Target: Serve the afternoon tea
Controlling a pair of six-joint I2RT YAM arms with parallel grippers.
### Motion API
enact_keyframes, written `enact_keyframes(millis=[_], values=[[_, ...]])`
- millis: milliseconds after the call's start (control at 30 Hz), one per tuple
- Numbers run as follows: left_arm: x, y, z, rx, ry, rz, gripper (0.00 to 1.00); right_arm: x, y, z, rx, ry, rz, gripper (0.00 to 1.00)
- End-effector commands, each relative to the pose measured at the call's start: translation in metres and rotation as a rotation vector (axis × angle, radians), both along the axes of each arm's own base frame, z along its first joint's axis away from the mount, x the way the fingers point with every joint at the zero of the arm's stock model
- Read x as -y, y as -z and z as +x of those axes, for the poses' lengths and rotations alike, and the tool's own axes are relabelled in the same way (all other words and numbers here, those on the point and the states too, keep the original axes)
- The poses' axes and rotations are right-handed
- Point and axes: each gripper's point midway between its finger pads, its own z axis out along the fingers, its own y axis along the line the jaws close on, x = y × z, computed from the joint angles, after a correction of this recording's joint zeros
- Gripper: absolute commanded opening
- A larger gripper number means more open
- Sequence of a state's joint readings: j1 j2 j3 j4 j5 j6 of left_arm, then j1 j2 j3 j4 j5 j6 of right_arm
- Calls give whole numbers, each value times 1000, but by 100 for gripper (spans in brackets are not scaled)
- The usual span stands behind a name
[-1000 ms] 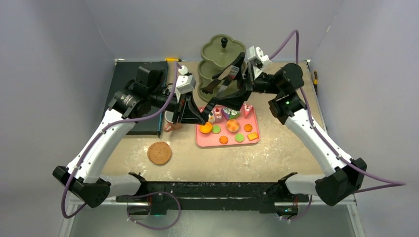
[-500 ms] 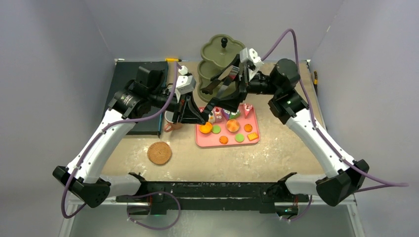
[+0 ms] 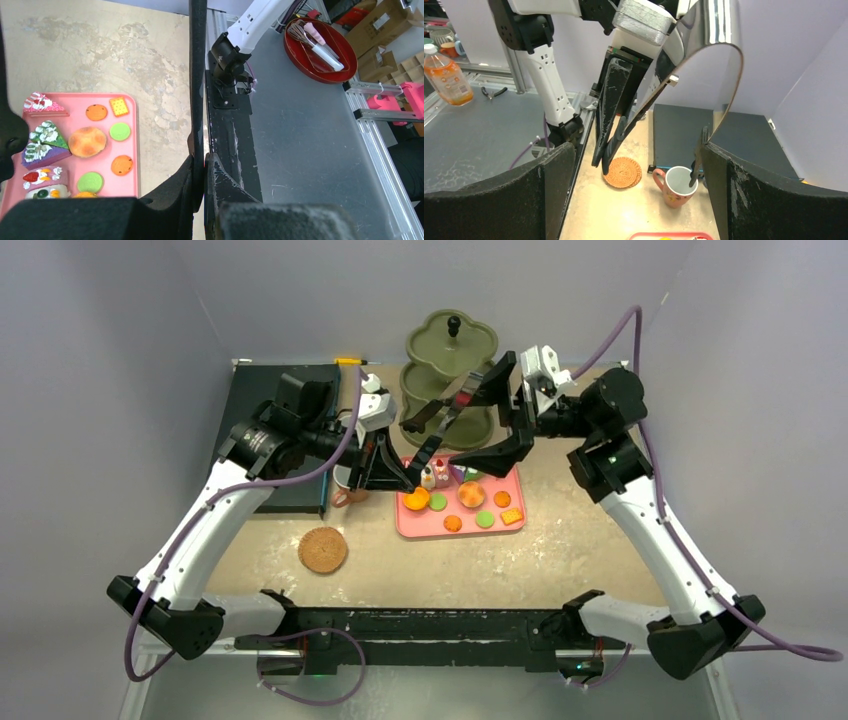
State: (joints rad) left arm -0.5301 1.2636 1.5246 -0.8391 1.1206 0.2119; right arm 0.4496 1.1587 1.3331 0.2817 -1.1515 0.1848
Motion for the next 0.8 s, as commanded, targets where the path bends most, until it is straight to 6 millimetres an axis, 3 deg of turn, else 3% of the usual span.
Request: enact_keyframes(millis=[0, 233, 367, 767], values=[[0, -13, 3, 64, 6, -30, 0, -4, -5, 11, -12, 25, 26, 98], [-1, -15, 4, 82, -8, -29, 0, -3, -8, 25, -49, 118, 48, 98], [-1, -14, 5, 87, -13, -27, 0, -1, 1, 28, -84, 157, 24, 98], [-1, -13, 4, 89, -6, -26, 0, -12, -3, 35, -96, 103, 47, 98]])
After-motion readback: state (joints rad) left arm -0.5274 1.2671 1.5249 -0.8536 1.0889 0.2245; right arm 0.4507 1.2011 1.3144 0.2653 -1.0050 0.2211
